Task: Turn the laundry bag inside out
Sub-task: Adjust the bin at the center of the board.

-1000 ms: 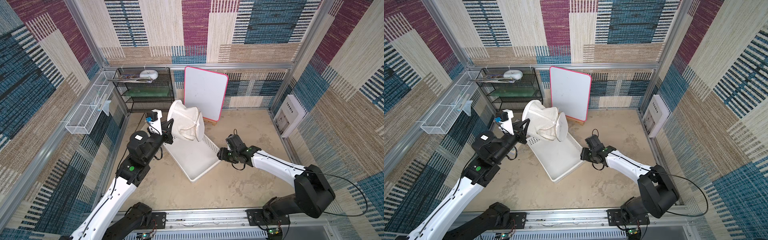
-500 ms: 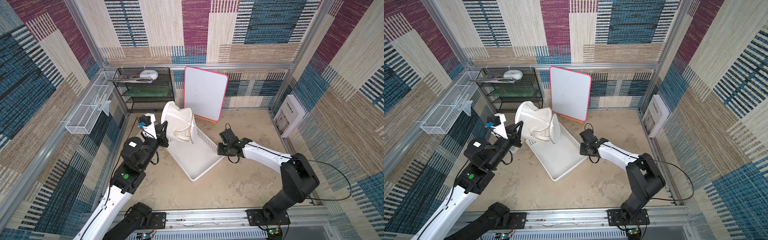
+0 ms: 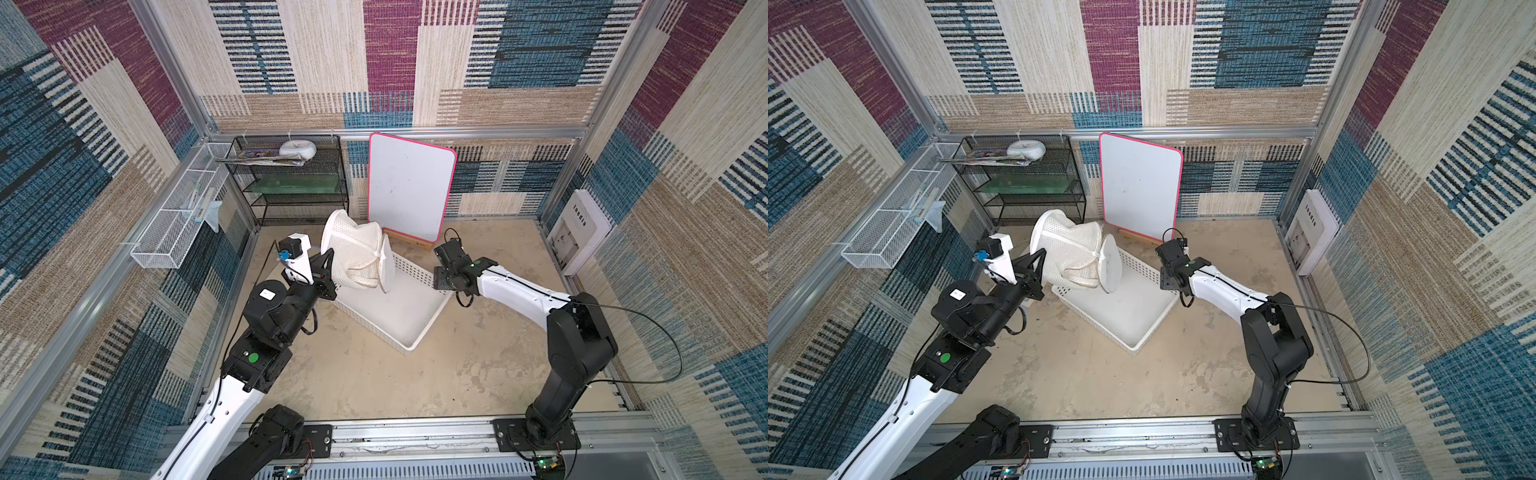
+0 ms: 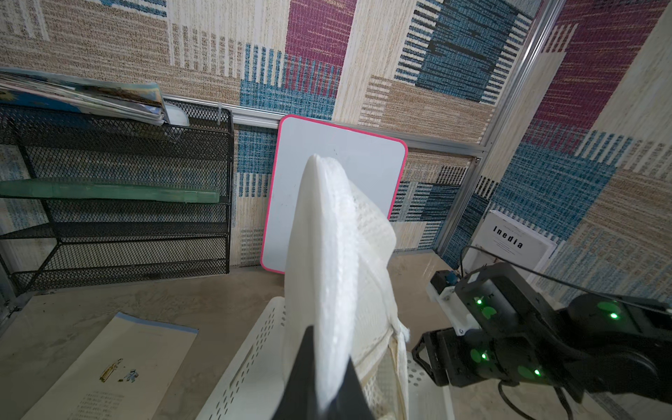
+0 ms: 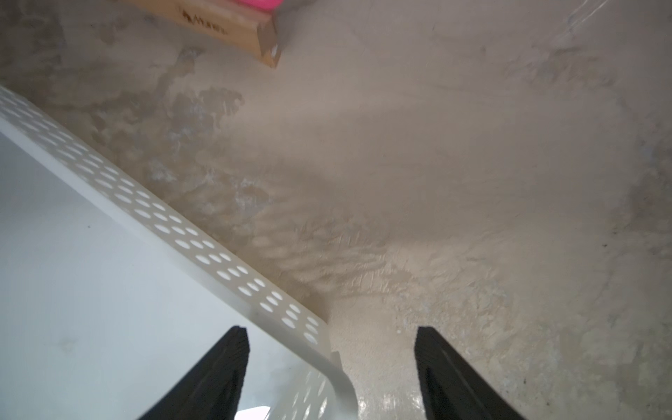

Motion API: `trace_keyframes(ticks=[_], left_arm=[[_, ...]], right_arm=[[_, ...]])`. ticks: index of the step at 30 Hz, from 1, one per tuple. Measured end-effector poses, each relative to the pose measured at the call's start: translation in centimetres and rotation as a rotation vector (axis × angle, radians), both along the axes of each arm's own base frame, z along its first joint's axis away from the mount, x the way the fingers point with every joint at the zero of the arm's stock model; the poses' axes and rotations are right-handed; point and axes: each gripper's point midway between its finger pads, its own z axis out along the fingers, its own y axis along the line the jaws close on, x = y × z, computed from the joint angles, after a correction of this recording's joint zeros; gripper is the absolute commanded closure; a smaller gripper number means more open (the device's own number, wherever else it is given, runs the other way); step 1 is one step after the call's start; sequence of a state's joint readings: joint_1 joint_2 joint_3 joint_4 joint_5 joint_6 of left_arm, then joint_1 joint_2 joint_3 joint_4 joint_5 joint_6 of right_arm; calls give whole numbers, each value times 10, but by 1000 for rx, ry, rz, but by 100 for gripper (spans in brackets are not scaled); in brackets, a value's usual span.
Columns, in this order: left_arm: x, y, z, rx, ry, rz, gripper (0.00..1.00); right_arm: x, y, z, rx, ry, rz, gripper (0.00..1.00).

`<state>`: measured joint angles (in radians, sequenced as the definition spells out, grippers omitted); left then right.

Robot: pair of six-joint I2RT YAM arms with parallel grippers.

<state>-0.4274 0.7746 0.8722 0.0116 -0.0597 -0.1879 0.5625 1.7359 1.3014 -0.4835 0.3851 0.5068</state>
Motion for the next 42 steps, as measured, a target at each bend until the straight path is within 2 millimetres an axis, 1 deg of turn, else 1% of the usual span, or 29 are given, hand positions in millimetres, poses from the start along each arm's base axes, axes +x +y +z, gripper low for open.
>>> trace_keyframes(ticks=[2, 3, 5, 7, 9, 11, 13, 15, 17, 19, 21, 23, 27, 32, 35, 39, 41, 42], left_arm=[[1, -1, -5, -9, 10, -1, 100], [2, -2, -8, -15, 12, -4, 100], [6, -3, -12, -28, 17, -5, 100], [11, -6, -19, -34, 23, -8, 100], [16, -9, -28, -33, 42, -9, 100], [19, -10, -29, -37, 46, -11, 100], [20, -11, -26, -50, 36, -14, 100], [20, -12, -25, -55, 34, -20, 100], [18, -14, -25, -57, 35, -31, 100], [15, -12, -23, -64, 32, -32, 100], [11, -11, -22, -72, 27, -33, 100], [7, -9, -25, -82, 31, -33, 100], [1, -4, -32, -92, 47, -21, 100], [-5, 1, -33, -103, 60, -9, 100], [-7, 2, -35, -99, 68, -6, 100], [-8, 3, -40, -98, 82, -5, 100], [-8, 3, -44, -96, 92, -5, 100], [-7, 2, -44, -95, 95, -6, 100]], right_arm=[[-9, 0, 14, 27, -10, 17, 3], [-18, 0, 21, 52, -12, 30, 3], [-38, 0, 25, 113, 5, 61, 3], [-59, 5, 19, 187, 37, 82, 4], [-84, 16, 5, 276, 114, 110, 7], [-99, 24, -7, 331, 164, 111, 13], [-104, 28, -15, 374, 194, 96, 19], [-103, 31, -20, 396, 211, 76, 21], [-99, 36, -23, 412, 223, 66, 31], [-94, 41, -22, 422, 222, 60, 38], [-88, 42, -19, 421, 209, 46, 40], [-80, 42, -18, 408, 194, 27, 44], [-67, 41, -23, 366, 196, -10, 50], [-58, 36, -32, 319, 197, -61, 57], [-48, 31, -28, 297, 170, -86, 61], [-29, 21, -22, 283, 130, -115, 61], [-24, 16, -20, 278, 121, -119, 57], [-22, 13, -19, 271, 115, -116, 52]])
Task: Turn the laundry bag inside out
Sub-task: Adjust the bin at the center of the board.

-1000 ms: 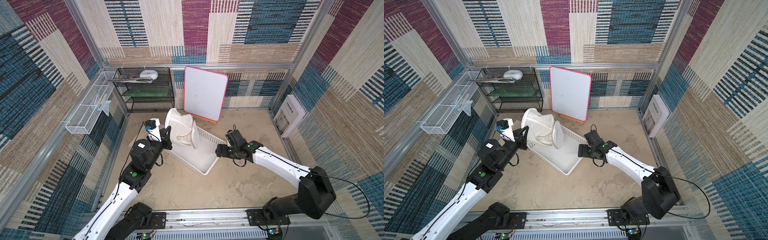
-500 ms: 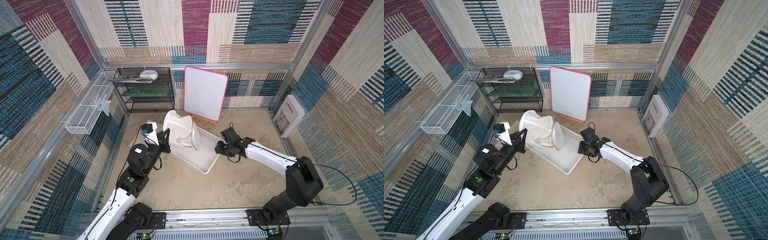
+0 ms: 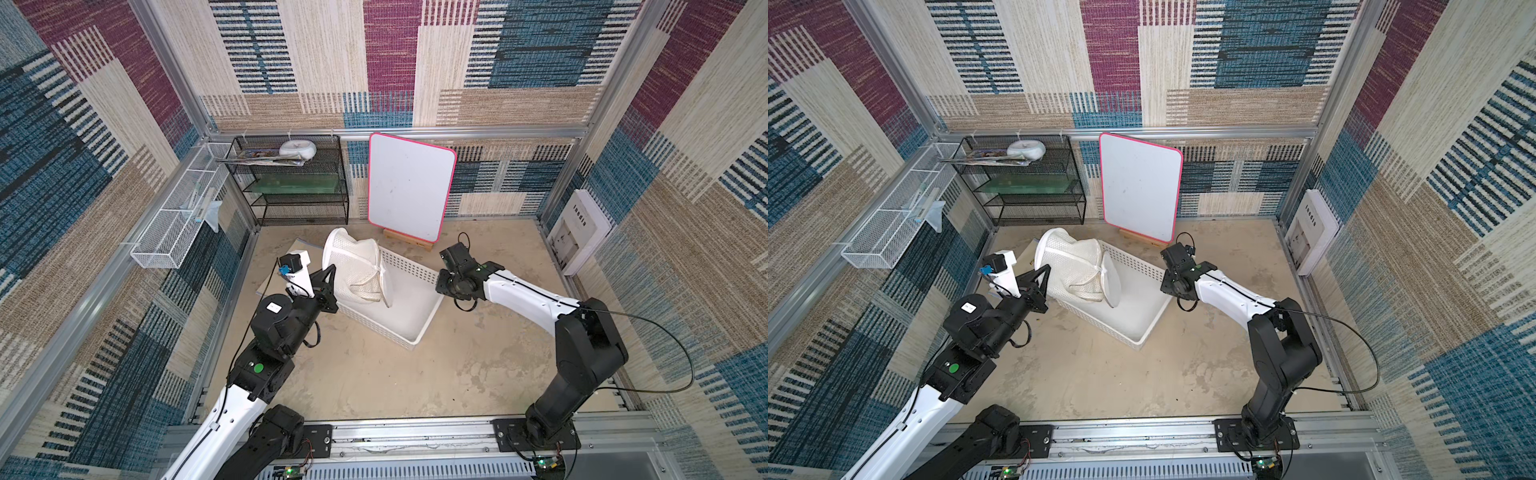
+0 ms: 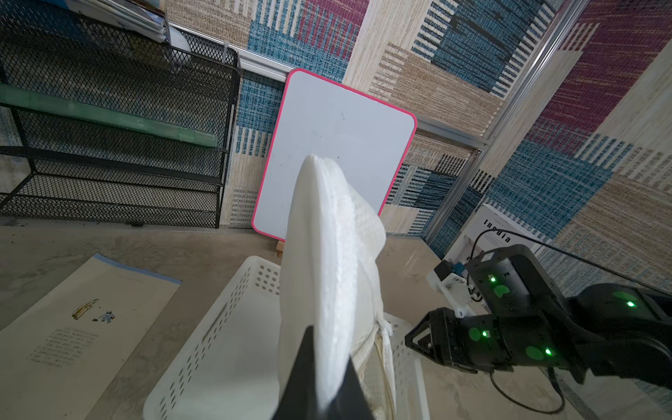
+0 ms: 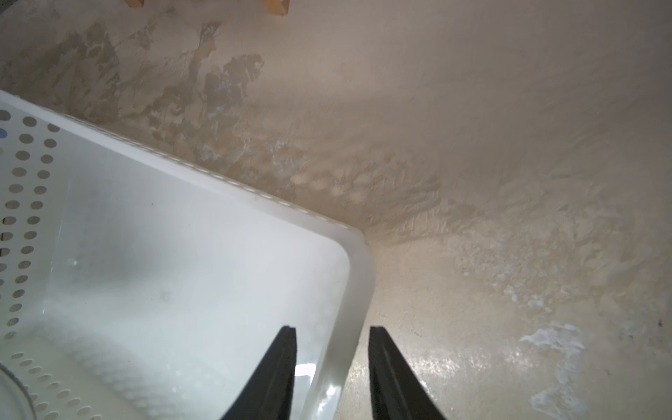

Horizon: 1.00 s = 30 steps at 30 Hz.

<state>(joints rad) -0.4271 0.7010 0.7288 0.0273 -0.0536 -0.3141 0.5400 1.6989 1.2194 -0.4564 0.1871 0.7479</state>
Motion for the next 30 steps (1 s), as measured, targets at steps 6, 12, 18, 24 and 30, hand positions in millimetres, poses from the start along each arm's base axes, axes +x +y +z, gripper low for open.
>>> trace_keyframes(ticks=[6, 12, 18, 24, 30], left_arm=[[4, -2, -3, 12, 23, -1, 100], [12, -7, 17, 18, 23, -9, 100], [16, -10, 36, -75, 60, -17, 100], [20, -12, 32, -166, 167, -3, 100], [15, -5, 28, -234, 219, 32, 100]], right_arm=[[-10, -1, 29, -1, -76, 104, 21], [-50, 6, 94, 77, -337, 327, 6], [-111, 72, 136, 204, -658, 717, 5], [-129, 102, 139, 133, -912, 893, 10], [-103, 118, 137, 9, -1040, 868, 18]])
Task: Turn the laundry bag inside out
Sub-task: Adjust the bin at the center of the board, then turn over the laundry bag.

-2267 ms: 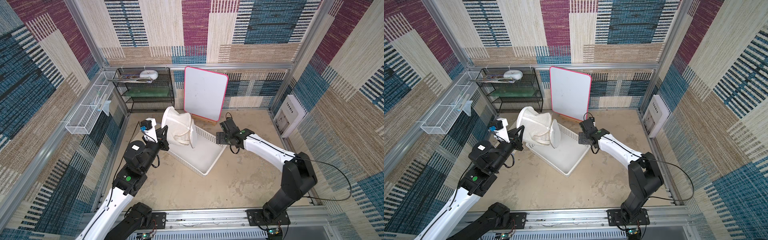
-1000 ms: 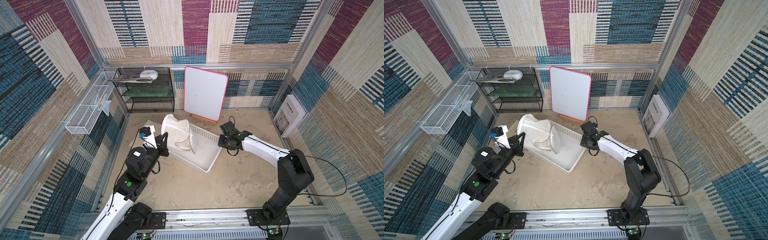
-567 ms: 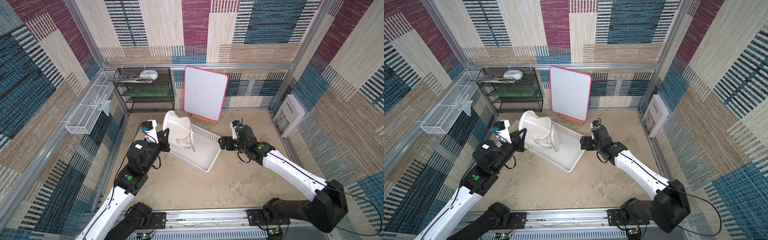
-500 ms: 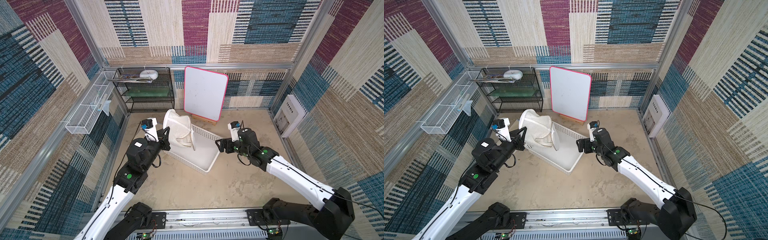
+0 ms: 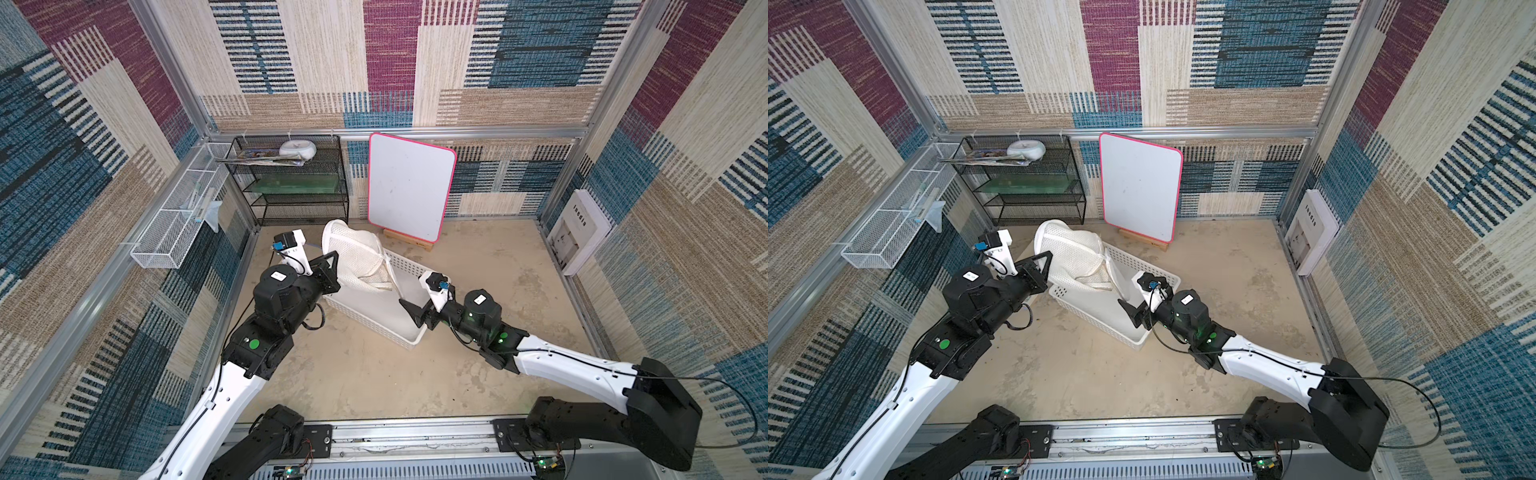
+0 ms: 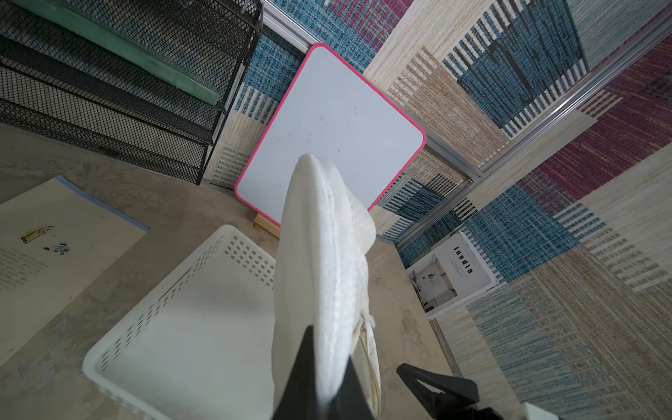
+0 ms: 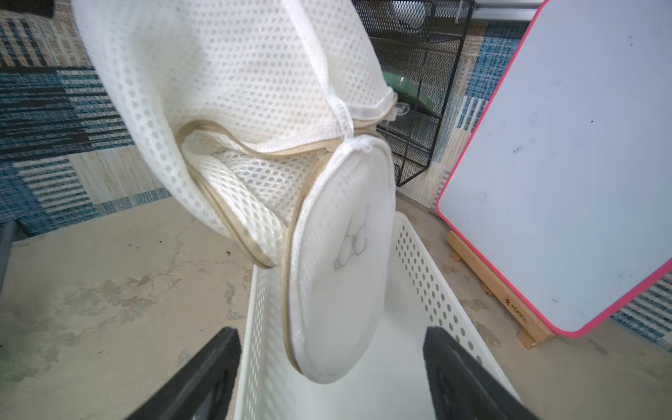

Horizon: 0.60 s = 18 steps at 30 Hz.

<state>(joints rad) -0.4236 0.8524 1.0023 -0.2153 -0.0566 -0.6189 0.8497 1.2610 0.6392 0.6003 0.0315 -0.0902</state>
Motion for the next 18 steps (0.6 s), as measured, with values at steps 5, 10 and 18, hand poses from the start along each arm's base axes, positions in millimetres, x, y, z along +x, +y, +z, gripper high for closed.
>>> trace_keyframes(ticks=[5, 10, 18], left_arm=[[-8, 8, 6, -25, 5, 27, 100], [-16, 13, 5, -25, 13, 38, 100], [-20, 18, 2, -32, 36, 56, 100]], right_arm=[[9, 12, 3, 12, -49, -3, 23], [5, 26, 3, 37, -67, 42, 26], [7, 48, -17, 28, -66, 103, 38]])
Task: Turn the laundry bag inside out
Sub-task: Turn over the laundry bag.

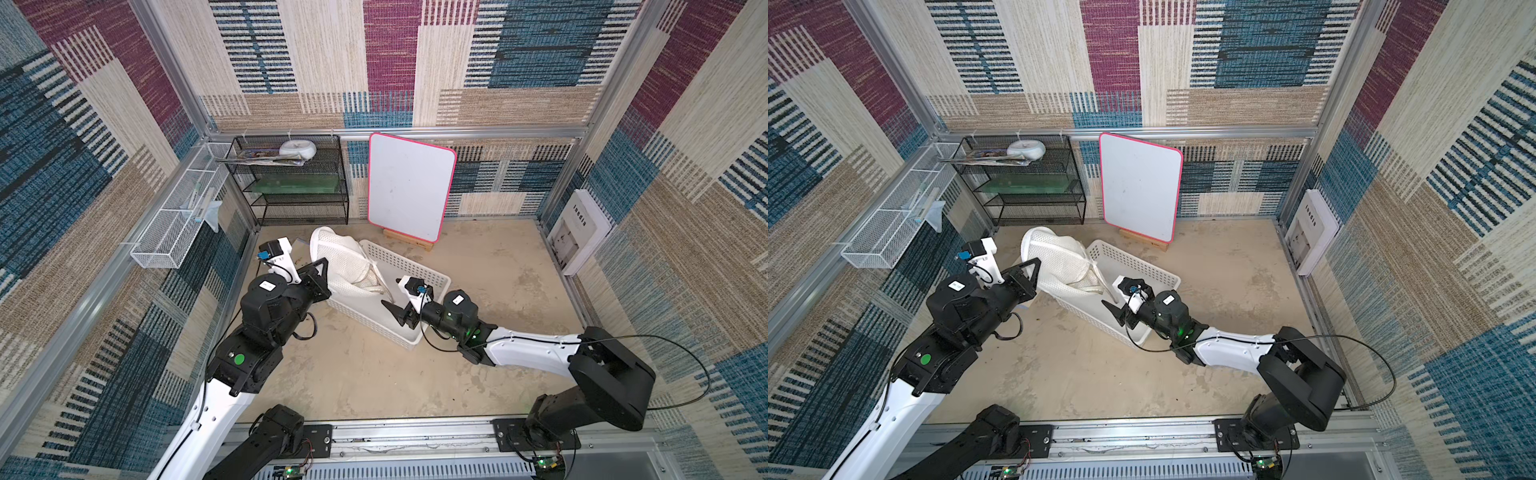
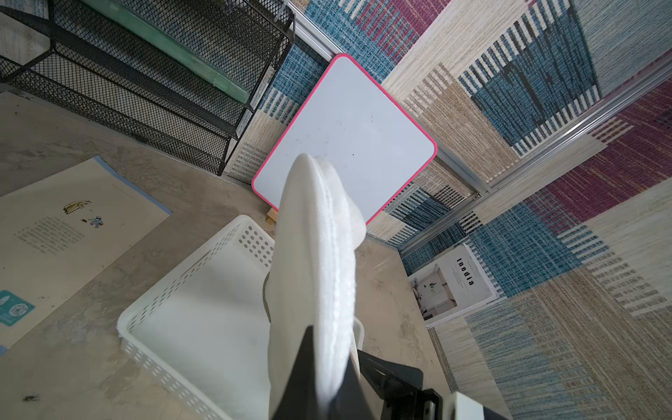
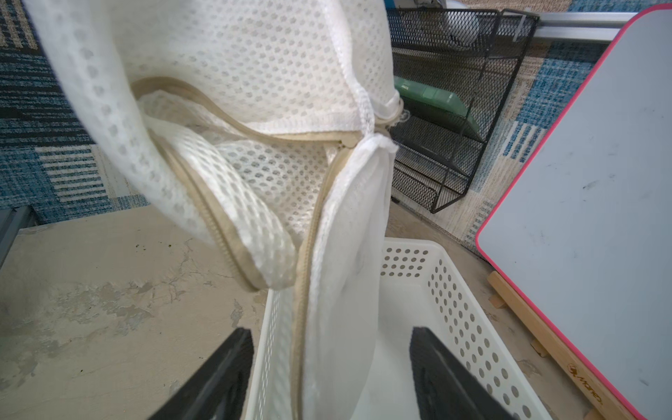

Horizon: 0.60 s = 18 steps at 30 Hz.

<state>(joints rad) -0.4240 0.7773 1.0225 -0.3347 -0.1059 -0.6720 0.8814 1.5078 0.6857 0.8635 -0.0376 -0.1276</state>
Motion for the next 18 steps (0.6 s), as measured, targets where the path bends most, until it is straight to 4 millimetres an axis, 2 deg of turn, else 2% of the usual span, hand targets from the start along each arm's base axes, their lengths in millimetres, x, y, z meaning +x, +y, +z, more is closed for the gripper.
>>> trace_keyframes(ticks=[3, 5, 6, 9, 11, 12, 18], left_arm=[[-4, 2, 5, -3, -3, 1, 100], [-7, 4, 8, -3, -5, 3, 100], [-8, 4, 10, -3, -4, 4, 100], [-8, 4, 12, 9, 21, 4, 100], [-4, 3, 14, 29, 37, 1, 100], [-1, 1, 14, 47, 47, -2, 100], [15, -16, -5, 178, 123, -81, 100]], right_arm=[[8, 1, 2, -2, -29, -33, 56], [14, 0, 4, -6, -43, -61, 62], [17, -1, 6, -7, -47, -75, 70], [24, -3, 16, -7, -55, -111, 89], [25, -8, 23, -7, -55, -122, 97], [25, -12, 26, -12, -53, -129, 100], [21, -44, 48, -51, -51, -187, 100]])
